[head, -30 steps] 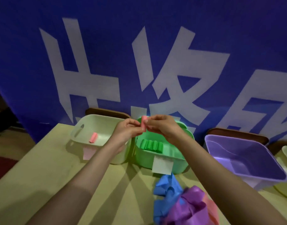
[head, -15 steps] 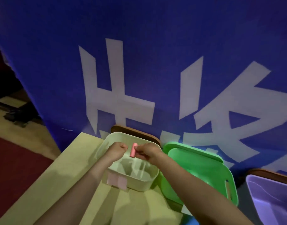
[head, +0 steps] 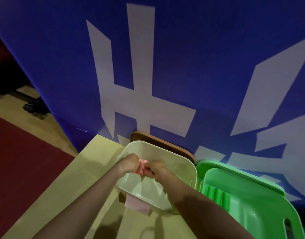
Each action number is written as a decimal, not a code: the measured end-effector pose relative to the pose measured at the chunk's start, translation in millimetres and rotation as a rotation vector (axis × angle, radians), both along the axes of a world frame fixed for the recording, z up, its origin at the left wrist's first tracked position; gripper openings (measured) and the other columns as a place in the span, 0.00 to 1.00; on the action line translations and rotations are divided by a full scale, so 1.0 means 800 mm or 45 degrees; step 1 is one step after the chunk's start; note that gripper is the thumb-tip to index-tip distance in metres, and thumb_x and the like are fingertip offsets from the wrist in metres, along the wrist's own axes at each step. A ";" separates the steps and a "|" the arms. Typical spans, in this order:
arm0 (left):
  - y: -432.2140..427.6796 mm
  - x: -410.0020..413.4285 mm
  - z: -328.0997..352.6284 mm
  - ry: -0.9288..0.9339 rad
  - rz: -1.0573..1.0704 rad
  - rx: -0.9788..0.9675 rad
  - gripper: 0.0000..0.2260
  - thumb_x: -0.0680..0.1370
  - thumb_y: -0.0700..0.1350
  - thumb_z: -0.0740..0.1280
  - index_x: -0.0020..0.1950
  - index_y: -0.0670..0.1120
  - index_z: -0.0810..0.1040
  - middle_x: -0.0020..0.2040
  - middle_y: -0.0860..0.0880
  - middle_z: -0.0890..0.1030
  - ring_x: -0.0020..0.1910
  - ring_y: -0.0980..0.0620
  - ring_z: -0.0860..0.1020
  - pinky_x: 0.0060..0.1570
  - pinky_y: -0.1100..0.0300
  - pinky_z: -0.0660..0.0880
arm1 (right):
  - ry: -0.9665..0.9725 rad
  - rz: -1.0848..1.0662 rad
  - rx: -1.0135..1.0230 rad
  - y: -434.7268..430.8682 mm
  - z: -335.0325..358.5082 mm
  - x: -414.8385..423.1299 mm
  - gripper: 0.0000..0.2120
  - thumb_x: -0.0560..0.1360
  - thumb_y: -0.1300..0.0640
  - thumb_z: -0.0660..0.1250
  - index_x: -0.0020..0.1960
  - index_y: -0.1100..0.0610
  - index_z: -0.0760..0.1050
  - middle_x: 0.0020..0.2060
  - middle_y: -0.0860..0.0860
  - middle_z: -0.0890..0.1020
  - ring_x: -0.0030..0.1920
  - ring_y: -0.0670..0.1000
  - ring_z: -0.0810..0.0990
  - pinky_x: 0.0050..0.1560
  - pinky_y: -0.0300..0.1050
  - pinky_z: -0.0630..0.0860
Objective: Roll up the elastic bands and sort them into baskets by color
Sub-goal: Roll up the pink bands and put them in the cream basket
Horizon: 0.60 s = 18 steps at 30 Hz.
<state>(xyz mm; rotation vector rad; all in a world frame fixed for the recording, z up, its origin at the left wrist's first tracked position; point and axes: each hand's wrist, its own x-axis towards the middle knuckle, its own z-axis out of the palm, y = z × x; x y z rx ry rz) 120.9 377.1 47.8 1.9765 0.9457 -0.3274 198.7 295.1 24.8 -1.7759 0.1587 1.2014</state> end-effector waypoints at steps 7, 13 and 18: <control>0.002 -0.001 -0.012 -0.023 0.073 -0.077 0.08 0.77 0.37 0.61 0.44 0.39 0.79 0.46 0.40 0.79 0.45 0.46 0.75 0.49 0.55 0.74 | -0.104 -0.038 -0.100 0.021 -0.033 -0.006 0.15 0.66 0.68 0.73 0.52 0.70 0.79 0.48 0.62 0.83 0.47 0.59 0.83 0.49 0.54 0.81; -0.001 0.002 -0.008 -0.020 0.069 -0.067 0.08 0.77 0.35 0.60 0.45 0.39 0.79 0.44 0.44 0.78 0.45 0.47 0.75 0.51 0.55 0.74 | -0.139 -0.041 -0.130 0.029 -0.038 -0.007 0.15 0.69 0.59 0.74 0.52 0.66 0.80 0.48 0.61 0.83 0.50 0.58 0.83 0.52 0.52 0.80; -0.005 0.002 0.004 0.013 0.074 -0.051 0.08 0.74 0.34 0.59 0.43 0.41 0.77 0.44 0.42 0.77 0.46 0.45 0.74 0.53 0.53 0.74 | 0.048 0.069 0.013 0.010 0.009 -0.002 0.06 0.80 0.68 0.57 0.46 0.61 0.70 0.34 0.54 0.70 0.31 0.49 0.71 0.26 0.34 0.74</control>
